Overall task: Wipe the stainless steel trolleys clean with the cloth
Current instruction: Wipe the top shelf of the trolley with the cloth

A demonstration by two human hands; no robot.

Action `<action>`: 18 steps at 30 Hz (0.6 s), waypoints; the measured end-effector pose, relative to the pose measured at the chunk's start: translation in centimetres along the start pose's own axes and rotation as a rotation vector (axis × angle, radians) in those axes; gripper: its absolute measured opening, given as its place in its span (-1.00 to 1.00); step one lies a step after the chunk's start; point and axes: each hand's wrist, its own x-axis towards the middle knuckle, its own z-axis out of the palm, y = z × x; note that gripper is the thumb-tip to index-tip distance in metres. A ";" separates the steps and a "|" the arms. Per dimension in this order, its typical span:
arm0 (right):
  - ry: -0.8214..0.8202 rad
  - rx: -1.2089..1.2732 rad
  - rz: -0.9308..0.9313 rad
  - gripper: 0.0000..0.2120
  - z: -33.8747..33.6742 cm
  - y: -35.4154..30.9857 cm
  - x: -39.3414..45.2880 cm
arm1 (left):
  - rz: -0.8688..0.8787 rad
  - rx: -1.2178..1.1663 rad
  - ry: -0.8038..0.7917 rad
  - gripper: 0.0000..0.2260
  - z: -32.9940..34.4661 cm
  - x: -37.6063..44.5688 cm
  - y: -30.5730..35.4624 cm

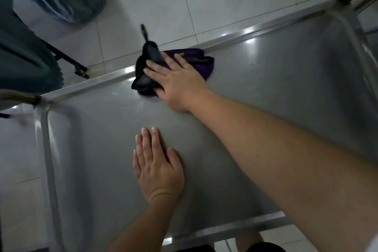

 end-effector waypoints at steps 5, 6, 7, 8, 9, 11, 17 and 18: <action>0.031 -0.023 -0.020 -0.42 -1.2 5.3 -0.9 | 0.001 -0.021 0.041 -0.37 -0.1 0.1 0.0; 0.051 -0.014 0.038 -0.41 -1.7 7.2 -1.4 | 0.002 -0.024 0.051 -0.37 -0.1 0.1 0.1; 0.072 -0.002 0.104 -0.41 -2.2 9.2 -2.1 | 0.000 -0.025 0.057 -0.37 -0.1 0.1 0.1; 0.088 0.005 0.169 -0.40 -2.8 11.3 -3.0 | -0.001 -0.027 0.059 -0.37 -0.1 0.1 0.2; 0.101 0.003 0.230 -0.41 -3.5 13.5 -4.0 | 0.000 -0.030 0.058 -0.37 -0.1 0.1 0.3; 0.142 0.010 0.349 -0.42 -4.7 18.0 -6.3 | 0.000 -0.029 0.049 -0.37 -0.2 0.2 0.6; 0.202 0.051 0.653 -0.41 -7.6 30.1 -13.3 | -0.012 -0.023 0.054 -0.38 -0.2 0.3 0.9; 0.191 0.046 0.638 -0.41 -7.8 30.7 -13.7 | -0.010 -0.026 0.059 -0.38 -0.1 0.5 0.9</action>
